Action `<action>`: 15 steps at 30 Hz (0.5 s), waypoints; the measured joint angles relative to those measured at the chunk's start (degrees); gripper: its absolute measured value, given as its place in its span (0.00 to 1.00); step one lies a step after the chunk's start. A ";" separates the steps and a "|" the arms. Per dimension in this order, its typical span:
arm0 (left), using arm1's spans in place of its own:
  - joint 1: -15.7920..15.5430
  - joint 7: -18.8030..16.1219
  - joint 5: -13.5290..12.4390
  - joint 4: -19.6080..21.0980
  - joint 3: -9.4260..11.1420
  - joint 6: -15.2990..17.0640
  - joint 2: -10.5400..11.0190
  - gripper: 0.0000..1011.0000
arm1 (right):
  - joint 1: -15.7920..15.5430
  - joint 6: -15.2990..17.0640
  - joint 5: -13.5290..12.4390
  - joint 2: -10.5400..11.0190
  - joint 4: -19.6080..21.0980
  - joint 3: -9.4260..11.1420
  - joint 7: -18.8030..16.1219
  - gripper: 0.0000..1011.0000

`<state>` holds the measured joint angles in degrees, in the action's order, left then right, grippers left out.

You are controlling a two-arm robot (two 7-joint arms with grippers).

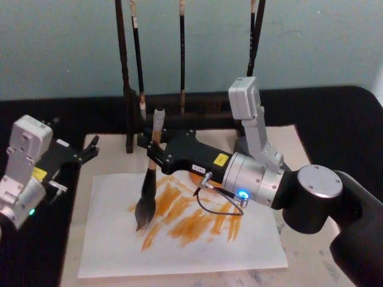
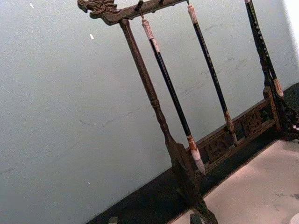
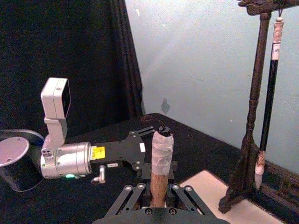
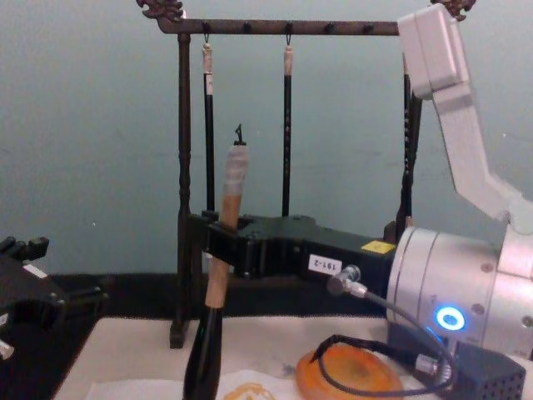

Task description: Pick up the brush from the inkstone, write on the paper, then place the brush back to its original position.

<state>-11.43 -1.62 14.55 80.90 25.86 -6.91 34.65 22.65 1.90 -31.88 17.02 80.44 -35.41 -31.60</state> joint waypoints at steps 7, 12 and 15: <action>0.00 0.00 0.00 0.00 0.00 0.00 0.00 0.99 | -0.27 -0.87 1.25 0.08 -0.01 0.12 0.38 0.15; -0.01 0.00 0.00 0.00 0.00 0.00 0.00 0.99 | -0.43 -1.37 2.21 0.12 0.03 0.39 0.57 0.16; 0.00 0.00 0.00 0.00 0.00 0.00 0.00 0.99 | -0.54 -1.48 2.45 0.18 0.14 0.54 0.63 0.15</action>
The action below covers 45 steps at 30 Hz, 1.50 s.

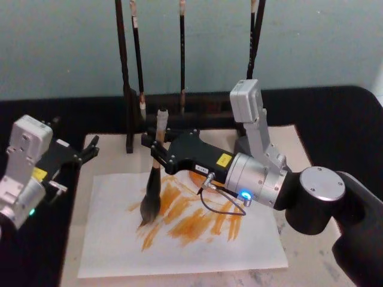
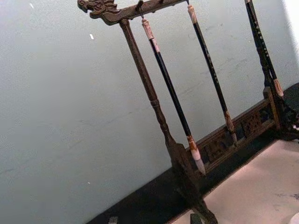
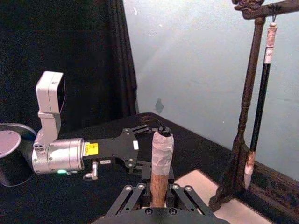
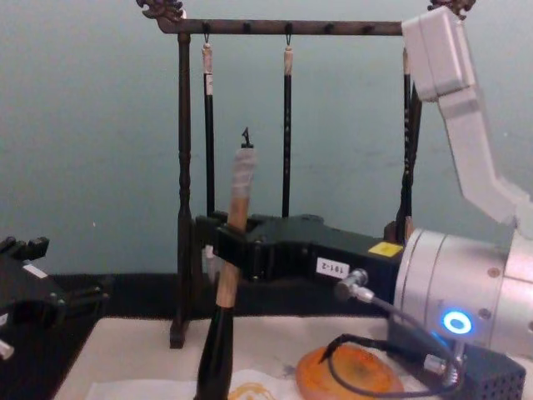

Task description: Pick up the brush from the inkstone, write on the paper, then place the brush back to its original position.

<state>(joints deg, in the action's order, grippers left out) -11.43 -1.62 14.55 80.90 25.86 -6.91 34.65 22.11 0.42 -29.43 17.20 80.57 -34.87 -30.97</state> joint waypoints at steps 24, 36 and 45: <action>0.00 0.00 0.00 0.00 0.00 0.00 0.00 0.99 | -0.46 -0.87 2.18 0.16 -0.07 1.88 0.60 0.16; 0.00 0.00 0.00 0.00 0.00 0.00 0.00 0.99 | -0.84 -1.06 2.87 0.31 0.05 2.71 0.88 0.16; 0.00 0.00 0.00 0.00 0.00 0.00 0.00 0.99 | -1.04 -1.13 3.16 0.43 0.20 3.41 1.24 0.16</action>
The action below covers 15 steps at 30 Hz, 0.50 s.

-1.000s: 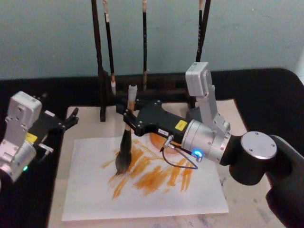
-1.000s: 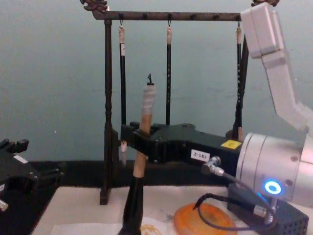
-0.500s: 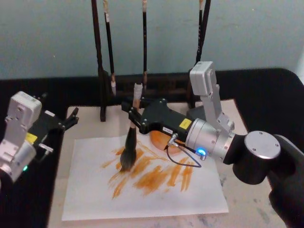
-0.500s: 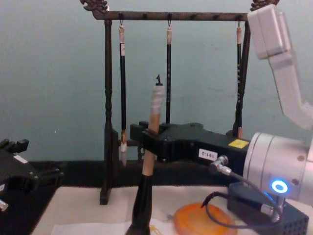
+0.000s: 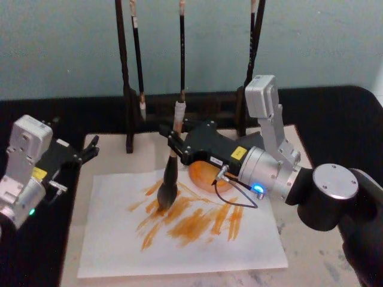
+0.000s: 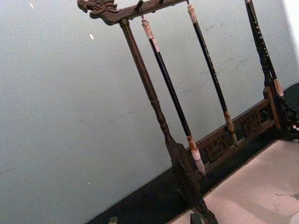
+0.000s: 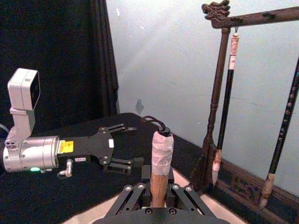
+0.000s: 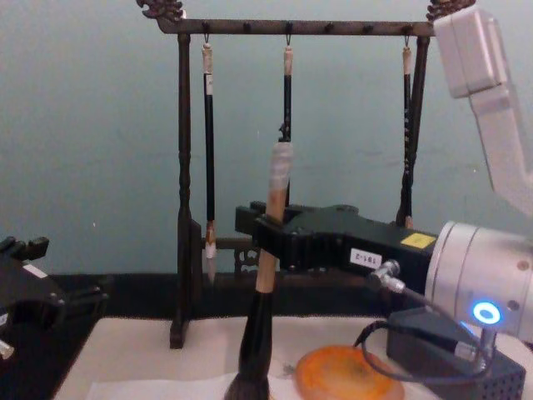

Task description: Pick up the brush from the inkstone, write on the paper, then place the brush back to its original position.

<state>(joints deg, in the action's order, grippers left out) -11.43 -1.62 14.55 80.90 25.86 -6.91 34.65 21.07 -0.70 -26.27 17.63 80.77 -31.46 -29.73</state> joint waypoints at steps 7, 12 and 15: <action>0.00 0.00 0.00 0.00 0.00 0.00 0.00 0.99 | -0.18 -0.02 0.16 -0.02 0.41 0.52 0.25 0.16; 0.00 0.00 0.00 0.00 0.00 0.00 0.00 0.99 | -0.31 -0.16 -0.01 -0.04 1.11 1.08 0.47 0.16; 0.00 0.00 0.00 0.00 0.00 0.00 0.00 0.99 | -0.42 -0.33 -0.41 -0.05 1.75 1.82 0.92 0.16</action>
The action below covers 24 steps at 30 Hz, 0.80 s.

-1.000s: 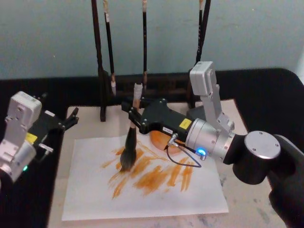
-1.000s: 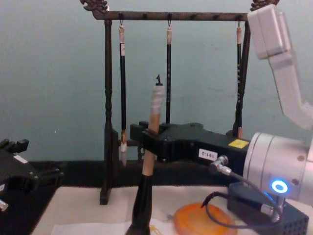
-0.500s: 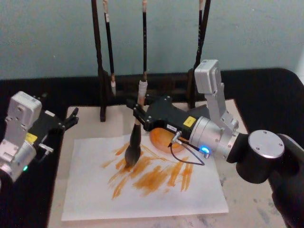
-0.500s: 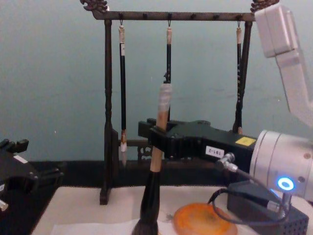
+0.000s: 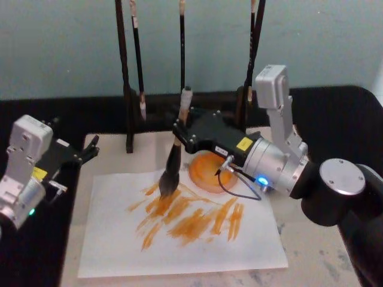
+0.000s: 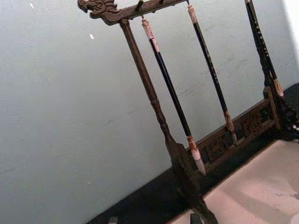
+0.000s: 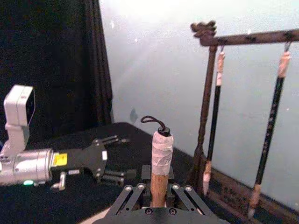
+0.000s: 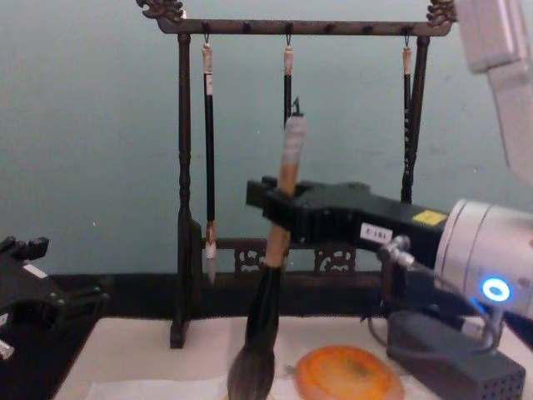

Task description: Pick up the brush from the inkstone, write on the paper, then place the brush back to its original position.

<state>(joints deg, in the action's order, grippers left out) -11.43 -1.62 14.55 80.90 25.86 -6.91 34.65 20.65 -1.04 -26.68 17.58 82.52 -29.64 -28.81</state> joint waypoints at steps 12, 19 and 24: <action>0.00 0.00 0.00 0.00 0.00 0.00 0.00 0.99 | -1.05 0.28 -4.88 -0.65 0.67 5.07 2.66 0.15; 0.00 0.00 0.00 0.00 0.00 0.00 0.00 0.99 | -1.62 1.42 -9.43 -0.76 -0.64 8.84 4.41 0.15; 0.00 0.00 0.00 0.00 0.00 0.00 0.00 0.99 | -2.09 2.70 -13.38 -1.14 -2.21 11.37 5.88 0.16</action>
<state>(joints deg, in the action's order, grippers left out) -11.43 -1.62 14.55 80.90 25.86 -6.90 34.65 18.56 1.67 -40.06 16.45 80.31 -18.27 -22.93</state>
